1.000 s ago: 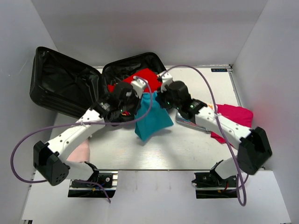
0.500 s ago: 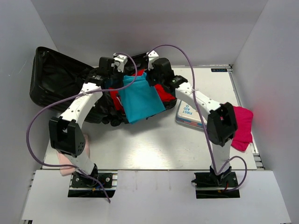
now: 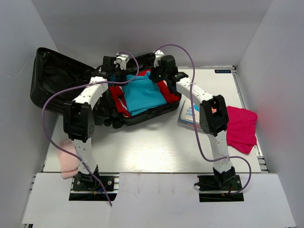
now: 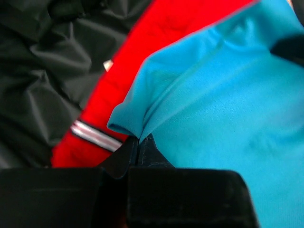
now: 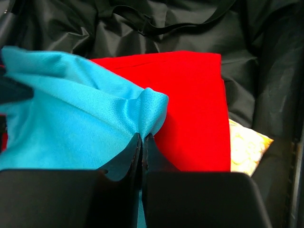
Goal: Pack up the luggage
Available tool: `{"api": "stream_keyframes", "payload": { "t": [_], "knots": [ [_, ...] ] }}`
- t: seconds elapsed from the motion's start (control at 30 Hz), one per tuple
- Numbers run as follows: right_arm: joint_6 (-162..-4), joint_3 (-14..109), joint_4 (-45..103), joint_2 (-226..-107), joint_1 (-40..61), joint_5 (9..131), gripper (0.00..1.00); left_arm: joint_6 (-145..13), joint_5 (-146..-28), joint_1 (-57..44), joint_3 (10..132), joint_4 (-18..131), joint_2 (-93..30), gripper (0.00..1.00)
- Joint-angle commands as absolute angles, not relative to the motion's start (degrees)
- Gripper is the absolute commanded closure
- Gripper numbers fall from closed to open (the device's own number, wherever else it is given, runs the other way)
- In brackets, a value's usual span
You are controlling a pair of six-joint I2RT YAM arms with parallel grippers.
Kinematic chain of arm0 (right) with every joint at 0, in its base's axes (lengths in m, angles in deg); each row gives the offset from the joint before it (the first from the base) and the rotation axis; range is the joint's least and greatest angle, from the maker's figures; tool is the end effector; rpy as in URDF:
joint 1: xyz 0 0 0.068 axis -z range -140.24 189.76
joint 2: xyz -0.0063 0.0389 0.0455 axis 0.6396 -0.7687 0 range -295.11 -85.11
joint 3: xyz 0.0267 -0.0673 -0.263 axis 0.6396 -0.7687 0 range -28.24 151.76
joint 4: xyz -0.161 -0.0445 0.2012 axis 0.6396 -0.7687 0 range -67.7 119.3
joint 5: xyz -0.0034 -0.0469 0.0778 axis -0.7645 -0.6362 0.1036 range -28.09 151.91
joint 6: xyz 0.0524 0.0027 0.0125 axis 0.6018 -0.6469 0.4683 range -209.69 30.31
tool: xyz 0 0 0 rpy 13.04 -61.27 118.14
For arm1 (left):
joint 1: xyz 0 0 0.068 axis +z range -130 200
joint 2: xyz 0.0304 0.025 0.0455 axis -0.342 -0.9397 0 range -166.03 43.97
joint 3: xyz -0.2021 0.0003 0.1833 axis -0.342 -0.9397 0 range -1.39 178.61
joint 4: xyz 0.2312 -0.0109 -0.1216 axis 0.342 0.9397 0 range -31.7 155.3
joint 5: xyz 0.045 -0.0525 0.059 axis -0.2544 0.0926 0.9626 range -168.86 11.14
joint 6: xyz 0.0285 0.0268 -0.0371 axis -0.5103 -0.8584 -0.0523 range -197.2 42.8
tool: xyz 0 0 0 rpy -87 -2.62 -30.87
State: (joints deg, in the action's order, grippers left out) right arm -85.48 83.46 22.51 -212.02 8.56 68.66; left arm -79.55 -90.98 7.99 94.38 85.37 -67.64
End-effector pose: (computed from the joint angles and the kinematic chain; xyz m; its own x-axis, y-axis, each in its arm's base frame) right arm 0.4531 0.2793 0.2772 -0.3641 -0.1353 -0.9215 -0.5825 0.8051 0.1119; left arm 0.4376 -0.1008 0.2757 -0.6510 0.1795 -0.7375 0.3808 0.9177 -0.1128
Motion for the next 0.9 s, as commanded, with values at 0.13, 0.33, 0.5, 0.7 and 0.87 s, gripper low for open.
{"api": "stream_keyframes", "payload": {
  "t": [0.13,0.33,0.5,0.7,0.87],
  "knots": [
    [-79.7,84.8,28.6,-213.4,11.1,75.4,1.00,-81.5,-92.5,11.2,105.2,84.2,-73.4,1.00],
    [-79.2,83.6,28.6,-214.3,11.4,76.8,0.94,-79.1,-92.8,13.8,105.6,87.6,-74.1,0.91],
    [-79.1,85.0,28.2,-214.7,11.4,76.1,0.83,-78.7,-91.8,14.0,104.3,89.9,-72.7,0.89],
    [-80.0,85.8,25.0,-213.8,11.5,75.3,0.32,-77.6,-92.2,14.9,102.3,92.8,-70.0,0.49],
    [-81.5,82.0,20.6,-208.4,11.6,73.6,0.10,-75.0,-94.3,14.6,104.3,93.4,-69.0,0.00]
  ]
}}
